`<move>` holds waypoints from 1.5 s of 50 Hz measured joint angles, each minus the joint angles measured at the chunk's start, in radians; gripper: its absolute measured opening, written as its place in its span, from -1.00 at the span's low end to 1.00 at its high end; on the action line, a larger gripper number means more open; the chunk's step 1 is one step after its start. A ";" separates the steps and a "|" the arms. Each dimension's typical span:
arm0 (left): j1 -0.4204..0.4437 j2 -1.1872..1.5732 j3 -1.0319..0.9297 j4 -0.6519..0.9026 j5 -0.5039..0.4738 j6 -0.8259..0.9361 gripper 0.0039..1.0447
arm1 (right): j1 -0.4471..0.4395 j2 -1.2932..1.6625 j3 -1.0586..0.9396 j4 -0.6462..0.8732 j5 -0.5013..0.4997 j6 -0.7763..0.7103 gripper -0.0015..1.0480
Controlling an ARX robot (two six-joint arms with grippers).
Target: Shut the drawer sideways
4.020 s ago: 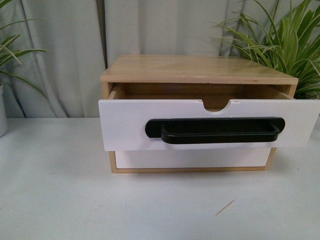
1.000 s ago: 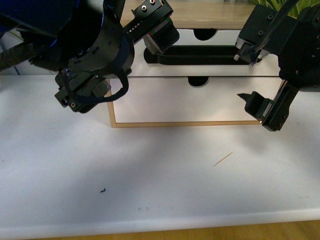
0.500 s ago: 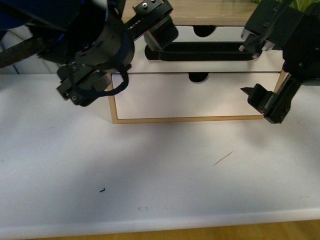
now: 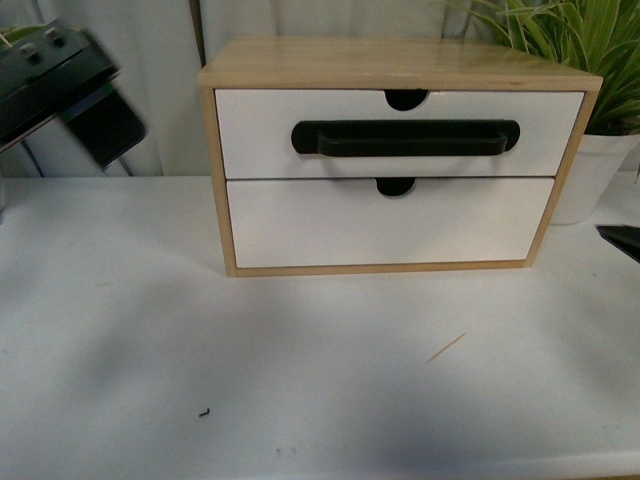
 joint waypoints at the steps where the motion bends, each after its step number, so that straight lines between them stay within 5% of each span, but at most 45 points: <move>1: 0.002 -0.024 -0.021 -0.012 -0.013 -0.004 0.89 | -0.004 -0.015 -0.010 -0.006 -0.005 0.003 0.83; 12: -0.024 -0.235 -0.206 -0.195 -0.166 -0.072 0.89 | -0.108 -0.363 -0.170 -0.169 -0.101 0.105 0.83; 24: -0.074 -0.390 -0.316 -0.489 -0.452 -0.145 0.89 | -0.261 -0.710 -0.272 -0.350 -0.232 0.172 0.83; 37: -0.078 -0.415 -0.331 -0.533 -0.463 -0.206 0.89 | -0.289 -0.758 -0.282 -0.359 -0.238 0.208 0.83; 40: -0.036 -0.464 -0.404 -0.341 -0.294 -0.097 0.77 | -0.262 -0.776 -0.309 -0.289 -0.142 0.274 0.73; 45: 0.090 -0.643 -0.668 0.274 0.199 0.380 0.35 | -0.183 -0.842 -0.383 -0.156 0.179 0.554 0.34; 48: 0.128 -0.716 -0.671 0.421 0.316 0.563 0.15 | -0.154 -0.867 -0.397 -0.157 0.248 0.636 0.15; 52: 0.176 -0.811 -0.671 0.407 0.402 0.738 -0.16 | -0.063 -0.898 -0.420 -0.167 0.316 0.707 -0.20; 65: 0.274 -0.959 -0.675 0.259 0.498 0.848 -0.94 | -0.053 -0.966 -0.454 -0.199 0.328 0.742 -0.97; 75: 0.415 -1.071 -0.675 0.148 0.648 0.866 -0.93 | -0.052 -1.025 -0.476 -0.237 0.328 0.745 -0.97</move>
